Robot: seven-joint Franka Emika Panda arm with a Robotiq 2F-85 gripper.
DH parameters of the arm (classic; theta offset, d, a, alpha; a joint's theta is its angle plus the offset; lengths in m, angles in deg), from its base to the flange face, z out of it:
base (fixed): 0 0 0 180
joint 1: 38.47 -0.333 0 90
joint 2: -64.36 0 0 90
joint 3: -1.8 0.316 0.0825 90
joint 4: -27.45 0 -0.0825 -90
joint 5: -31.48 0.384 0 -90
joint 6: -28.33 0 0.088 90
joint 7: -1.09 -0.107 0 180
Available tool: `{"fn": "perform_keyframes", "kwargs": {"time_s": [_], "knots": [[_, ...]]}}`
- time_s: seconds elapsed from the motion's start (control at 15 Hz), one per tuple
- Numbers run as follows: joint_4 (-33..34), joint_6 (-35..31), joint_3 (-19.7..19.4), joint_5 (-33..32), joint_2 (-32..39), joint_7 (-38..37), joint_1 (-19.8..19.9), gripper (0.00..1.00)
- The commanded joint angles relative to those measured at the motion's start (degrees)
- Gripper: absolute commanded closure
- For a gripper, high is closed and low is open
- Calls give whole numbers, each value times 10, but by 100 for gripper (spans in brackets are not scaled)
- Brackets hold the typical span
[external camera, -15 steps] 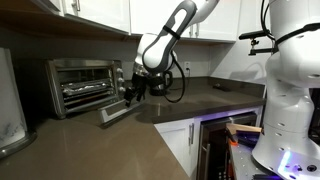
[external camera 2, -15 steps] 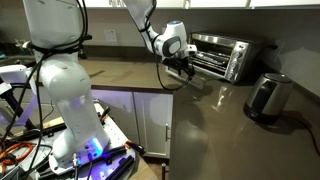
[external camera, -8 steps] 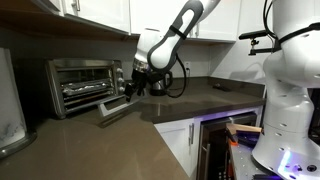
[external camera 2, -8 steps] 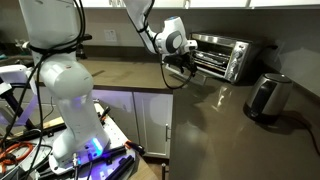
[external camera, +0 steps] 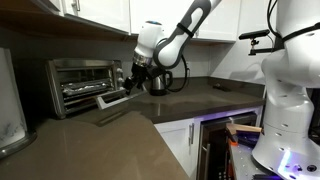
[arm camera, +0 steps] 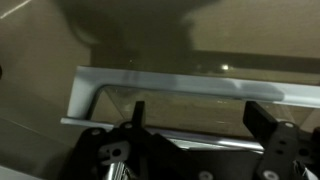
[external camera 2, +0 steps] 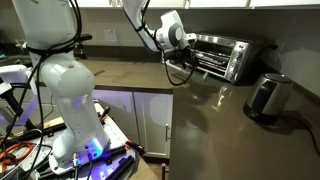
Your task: Close the toaster oven door
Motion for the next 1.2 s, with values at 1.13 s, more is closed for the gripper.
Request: {"fn": "perform_keyframes", "kwargs": {"time_s": [1.13], "knots": [[-52,7,-18,-5,-102,-8,-27,0]]}}
